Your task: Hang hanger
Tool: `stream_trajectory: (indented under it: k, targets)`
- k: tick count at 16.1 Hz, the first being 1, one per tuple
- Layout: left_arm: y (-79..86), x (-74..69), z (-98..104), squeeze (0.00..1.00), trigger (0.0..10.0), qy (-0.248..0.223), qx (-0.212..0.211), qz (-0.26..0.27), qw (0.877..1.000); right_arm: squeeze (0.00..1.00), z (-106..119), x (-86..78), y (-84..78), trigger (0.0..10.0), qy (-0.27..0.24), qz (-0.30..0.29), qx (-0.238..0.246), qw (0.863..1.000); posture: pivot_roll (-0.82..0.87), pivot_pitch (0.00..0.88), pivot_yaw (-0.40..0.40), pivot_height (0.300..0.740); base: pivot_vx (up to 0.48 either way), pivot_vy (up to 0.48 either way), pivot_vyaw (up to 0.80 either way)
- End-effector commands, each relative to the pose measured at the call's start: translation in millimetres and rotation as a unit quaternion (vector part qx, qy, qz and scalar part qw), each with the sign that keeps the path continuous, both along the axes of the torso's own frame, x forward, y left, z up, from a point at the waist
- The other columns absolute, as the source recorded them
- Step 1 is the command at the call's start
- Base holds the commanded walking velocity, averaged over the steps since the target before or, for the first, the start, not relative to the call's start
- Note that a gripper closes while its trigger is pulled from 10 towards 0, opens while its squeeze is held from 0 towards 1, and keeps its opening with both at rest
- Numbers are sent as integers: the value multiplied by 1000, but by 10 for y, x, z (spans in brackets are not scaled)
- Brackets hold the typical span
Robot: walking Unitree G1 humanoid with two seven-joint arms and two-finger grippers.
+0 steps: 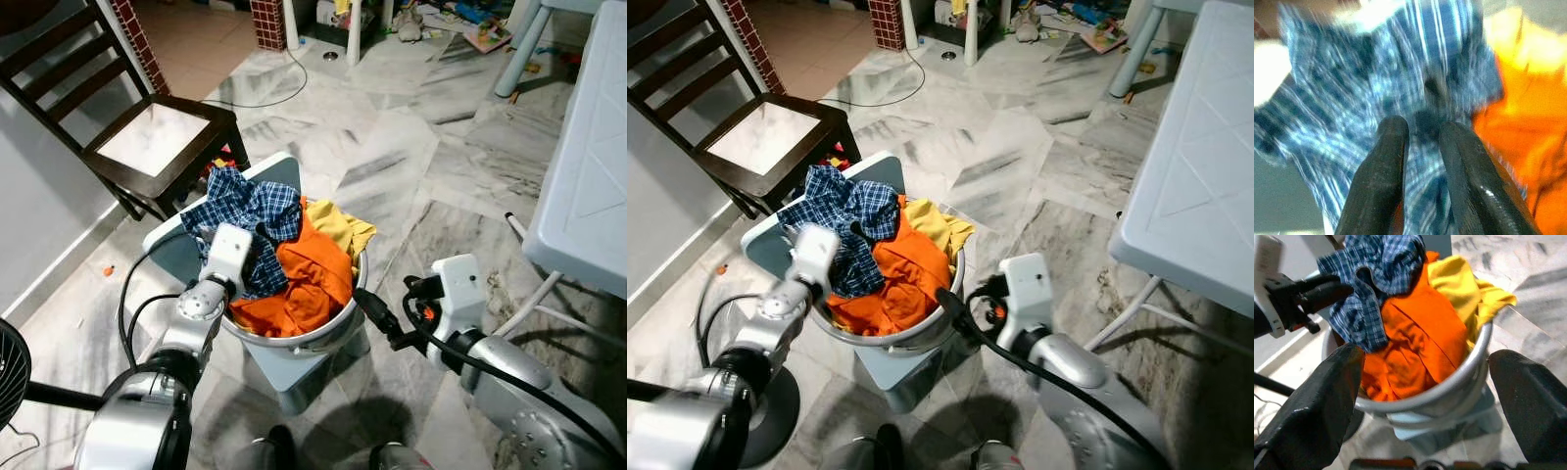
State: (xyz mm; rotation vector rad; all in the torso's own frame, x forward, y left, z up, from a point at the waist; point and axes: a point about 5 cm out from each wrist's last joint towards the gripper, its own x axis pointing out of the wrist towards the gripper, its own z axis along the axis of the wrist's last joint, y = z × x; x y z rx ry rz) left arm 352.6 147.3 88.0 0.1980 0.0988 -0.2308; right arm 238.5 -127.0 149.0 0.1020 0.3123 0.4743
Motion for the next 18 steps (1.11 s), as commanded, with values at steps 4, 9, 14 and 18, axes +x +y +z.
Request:
stream_trajectory:
  k: [4, 9, 14, 18]
  targets:
    - [173, -498, 71, 1000, 10000, -68, -48, 48, 995, 0, -47, 177, 159, 10000, -29, -2, 17, 999, -68, 141, 101, 740, 0, 0, 0]
    - [383, -938, 441, 1000, 10000, -111, 1, 29, 993, 0, -57, 437, 240, 10000, -69, -10, 20, 997, 12, 66, 91, 740, 0, 0, 0]
    - [337, -1327, 393, 1000, 10000, -97, -9, 70, 993, 0, -128, 533, 83, 10000, -86, -84, 14, 993, 20, 44, 112, 740, 0, 0, 0]
    - [333, -1436, 342, 1000, 10000, -84, -12, 105, 991, 0, -189, 518, -59, 10000, -98, -128, 12, 987, 28, 51, 102, 740, 0, 0, 0]
